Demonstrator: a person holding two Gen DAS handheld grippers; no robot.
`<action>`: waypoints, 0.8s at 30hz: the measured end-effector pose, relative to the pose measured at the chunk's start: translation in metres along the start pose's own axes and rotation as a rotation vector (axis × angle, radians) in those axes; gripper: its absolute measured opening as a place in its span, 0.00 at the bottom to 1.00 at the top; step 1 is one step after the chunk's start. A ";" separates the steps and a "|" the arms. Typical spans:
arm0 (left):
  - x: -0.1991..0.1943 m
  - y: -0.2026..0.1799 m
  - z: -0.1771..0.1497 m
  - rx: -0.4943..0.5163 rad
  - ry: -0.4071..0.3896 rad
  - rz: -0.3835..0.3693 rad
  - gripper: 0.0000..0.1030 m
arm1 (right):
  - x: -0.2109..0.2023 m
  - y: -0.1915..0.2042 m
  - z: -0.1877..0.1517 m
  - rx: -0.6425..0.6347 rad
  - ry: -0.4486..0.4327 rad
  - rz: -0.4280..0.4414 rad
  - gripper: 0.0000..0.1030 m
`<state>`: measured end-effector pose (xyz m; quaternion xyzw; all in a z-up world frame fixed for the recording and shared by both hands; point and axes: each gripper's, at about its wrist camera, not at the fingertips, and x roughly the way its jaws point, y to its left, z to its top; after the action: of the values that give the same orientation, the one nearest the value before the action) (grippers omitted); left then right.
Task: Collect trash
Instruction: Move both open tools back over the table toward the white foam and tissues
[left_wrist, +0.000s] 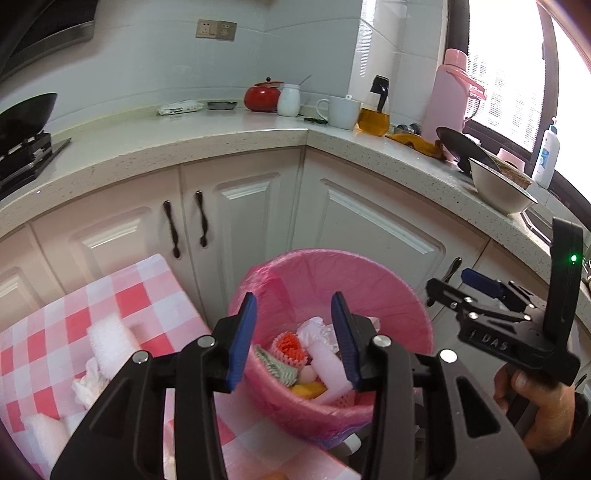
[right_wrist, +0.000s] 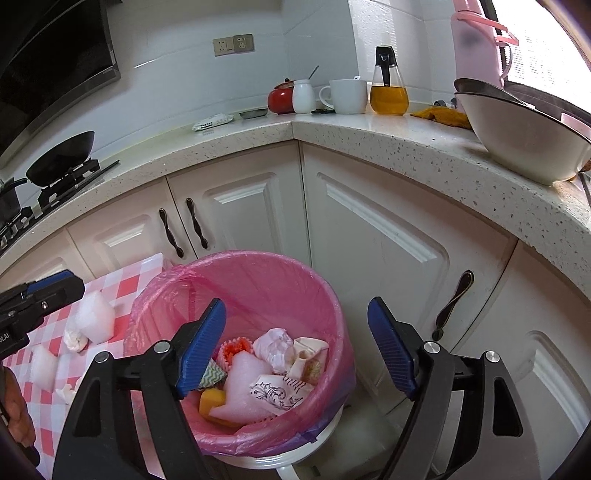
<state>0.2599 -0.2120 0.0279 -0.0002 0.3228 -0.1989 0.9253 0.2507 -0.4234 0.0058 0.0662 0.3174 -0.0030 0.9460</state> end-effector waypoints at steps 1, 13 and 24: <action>-0.003 0.004 -0.002 -0.008 -0.001 0.004 0.39 | -0.002 0.001 0.000 0.003 -0.002 0.002 0.73; -0.056 0.063 -0.025 -0.075 -0.042 0.112 0.43 | -0.024 0.030 -0.006 -0.013 -0.030 0.036 0.76; -0.103 0.130 -0.054 -0.160 -0.062 0.231 0.44 | -0.044 0.079 -0.017 -0.044 -0.033 0.098 0.80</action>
<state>0.2020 -0.0469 0.0298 -0.0429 0.3068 -0.0648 0.9486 0.2096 -0.3446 0.0288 0.0609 0.2981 0.0492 0.9513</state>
